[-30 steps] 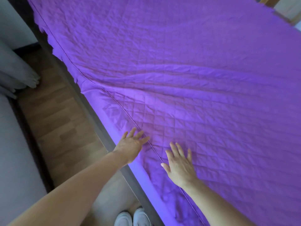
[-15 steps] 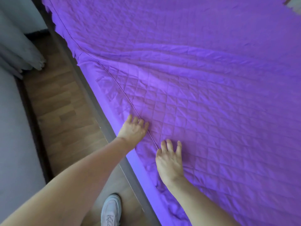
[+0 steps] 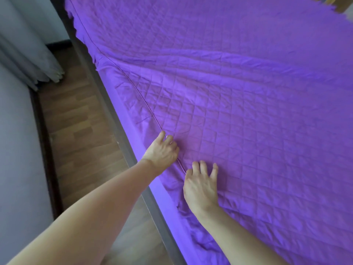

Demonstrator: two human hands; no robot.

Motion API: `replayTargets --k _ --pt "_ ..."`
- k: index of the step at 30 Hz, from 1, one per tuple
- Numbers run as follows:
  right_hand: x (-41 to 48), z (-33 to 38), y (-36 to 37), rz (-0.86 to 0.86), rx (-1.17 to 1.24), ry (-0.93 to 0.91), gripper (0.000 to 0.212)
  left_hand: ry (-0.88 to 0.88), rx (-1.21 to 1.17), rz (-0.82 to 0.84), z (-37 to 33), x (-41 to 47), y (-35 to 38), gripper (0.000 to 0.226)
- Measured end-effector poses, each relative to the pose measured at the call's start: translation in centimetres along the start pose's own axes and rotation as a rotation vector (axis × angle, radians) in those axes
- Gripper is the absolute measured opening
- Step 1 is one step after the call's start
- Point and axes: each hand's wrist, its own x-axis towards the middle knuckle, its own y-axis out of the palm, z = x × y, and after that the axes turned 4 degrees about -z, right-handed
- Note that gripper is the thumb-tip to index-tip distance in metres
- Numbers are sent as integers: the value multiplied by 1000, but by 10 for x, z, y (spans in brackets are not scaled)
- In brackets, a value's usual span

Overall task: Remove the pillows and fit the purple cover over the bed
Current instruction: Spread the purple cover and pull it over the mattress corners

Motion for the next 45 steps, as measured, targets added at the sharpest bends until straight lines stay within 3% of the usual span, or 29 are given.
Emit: replayTargets --k 4,11,16,19,23,25,31,34,38,42,45 --pt "5 4 -2 -27 15 -26 19 48 -28 103 -4 8 -2 31" --pt "-46 23 -10 -50 177 -90 25 227 -50 122 3 -36 4 27" --pt "-44 28 -10 -33 206 -91 30 185 -103 172 6 -39 7 30" --pt "-54 8 -6 -41 250 -56 30 31 -238 202 -3 -40 4 36" --pt "-89 -22 1 16 214 -82 43 -41 -382 201 -22 -54 -2 61" --pt "-101 -33 -3 37 205 -140 44 -66 -377 216 -29 -56 -8 56" --pt "-119 -70 -18 -11 206 -37 50 -165 -535 134 -61 -55 -35 51" --pt "-150 -95 -19 27 202 -54 53 -164 -610 -17 -90 -65 -44 54" --pt "-190 -130 -20 68 161 -71 51 -183 -598 -100 -136 -83 -54 64" --pt "-224 -149 -29 94 120 -105 49 -164 -537 -62 -178 -92 -73 70" --pt "-250 -151 -31 136 106 -104 48 -21 -464 11 -203 -99 -84 59"
